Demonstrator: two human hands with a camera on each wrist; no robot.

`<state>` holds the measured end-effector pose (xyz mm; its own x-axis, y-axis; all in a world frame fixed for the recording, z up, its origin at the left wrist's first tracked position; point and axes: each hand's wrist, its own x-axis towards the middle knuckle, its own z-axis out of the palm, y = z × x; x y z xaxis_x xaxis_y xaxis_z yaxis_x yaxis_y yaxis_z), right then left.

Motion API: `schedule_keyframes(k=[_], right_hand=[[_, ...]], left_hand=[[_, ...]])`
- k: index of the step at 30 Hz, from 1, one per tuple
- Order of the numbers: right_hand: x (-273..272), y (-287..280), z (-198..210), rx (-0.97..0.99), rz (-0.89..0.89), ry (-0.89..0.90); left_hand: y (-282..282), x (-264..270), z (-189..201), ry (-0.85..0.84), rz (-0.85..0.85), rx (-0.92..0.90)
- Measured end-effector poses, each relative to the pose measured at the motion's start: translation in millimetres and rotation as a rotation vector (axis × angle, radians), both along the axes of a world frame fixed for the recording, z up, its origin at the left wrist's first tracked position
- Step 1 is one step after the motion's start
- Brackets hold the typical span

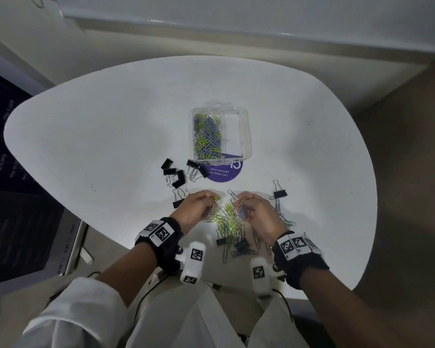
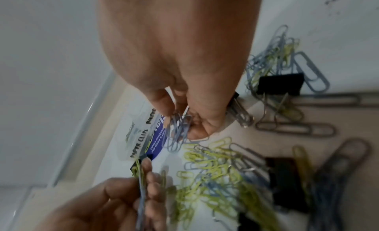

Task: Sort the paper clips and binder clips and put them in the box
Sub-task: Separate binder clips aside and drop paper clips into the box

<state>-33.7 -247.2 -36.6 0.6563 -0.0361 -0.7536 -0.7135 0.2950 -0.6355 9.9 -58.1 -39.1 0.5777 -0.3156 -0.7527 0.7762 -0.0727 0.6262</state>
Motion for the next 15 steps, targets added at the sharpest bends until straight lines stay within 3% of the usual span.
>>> schedule_keyframes(k=[3, 6, 8, 10, 12, 15], right_hand=[[3, 0, 8, 0.17, -0.17, 0.122], [6, 0, 9, 0.156, -0.132, 0.169], [5, -1, 8, -0.107, 0.107, 0.076], [3, -2, 8, -0.438, 0.37, -0.062], [0, -2, 6, -0.592, 0.518, -0.154], [-5, 1, -3, -0.768, 0.716, -0.21]], left_hand=[[-4, 5, 6, 0.224, 0.138, -0.166], [-7, 7, 8, 0.256, 0.129, -0.118], [-9, 7, 8, 0.084, -0.015, 0.047], [-7, 4, 5, -0.214, -0.267, 0.275], [-3, 1, 1, -0.452, -0.456, 0.423], [2, -3, -1, -0.677, -0.697, 0.502]])
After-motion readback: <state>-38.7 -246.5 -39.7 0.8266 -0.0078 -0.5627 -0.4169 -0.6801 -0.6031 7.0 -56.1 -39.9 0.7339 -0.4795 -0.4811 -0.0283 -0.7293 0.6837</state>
